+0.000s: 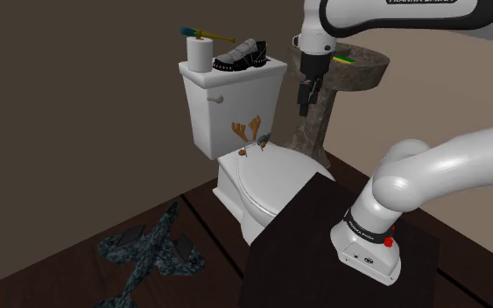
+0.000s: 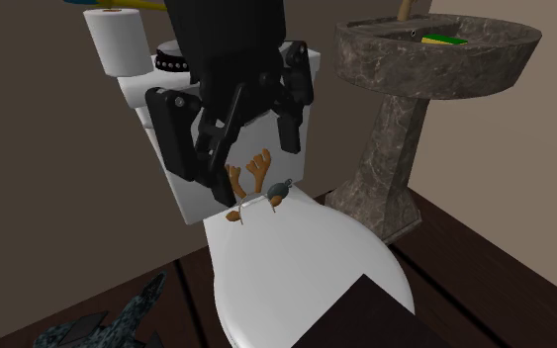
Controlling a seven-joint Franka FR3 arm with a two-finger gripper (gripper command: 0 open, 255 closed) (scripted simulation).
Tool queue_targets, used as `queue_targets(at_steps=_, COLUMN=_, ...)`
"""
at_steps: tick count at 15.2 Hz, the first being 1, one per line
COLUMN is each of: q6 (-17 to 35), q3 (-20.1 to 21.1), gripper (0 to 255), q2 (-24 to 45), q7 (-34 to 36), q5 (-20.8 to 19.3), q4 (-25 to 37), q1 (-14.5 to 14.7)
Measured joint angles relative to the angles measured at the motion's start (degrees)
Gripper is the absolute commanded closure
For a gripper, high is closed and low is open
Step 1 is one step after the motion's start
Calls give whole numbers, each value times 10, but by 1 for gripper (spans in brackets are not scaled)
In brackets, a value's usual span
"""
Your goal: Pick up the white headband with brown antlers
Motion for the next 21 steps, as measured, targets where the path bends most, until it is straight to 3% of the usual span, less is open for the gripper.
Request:
queue_targets(at_steps=2, q6=10, q3=-1, gripper=0, q2=2, q7=2, q5=-1, q4=-5, q1=-2)
queue_targets(at_steps=5, q6=74, q3=-4, gripper=0, q2=18, q7=17, q5=-7, q4=-34, q1=-12)
queue_targets(at_steps=12, q6=265, q3=-15, gripper=0, q2=103, q7=59, q5=-28, q4=-87, q1=-43)
queue_targets(at_steps=21, q6=498, q3=-22, gripper=0, q2=275, q7=133, q5=-65, q4=-78, q1=-85)
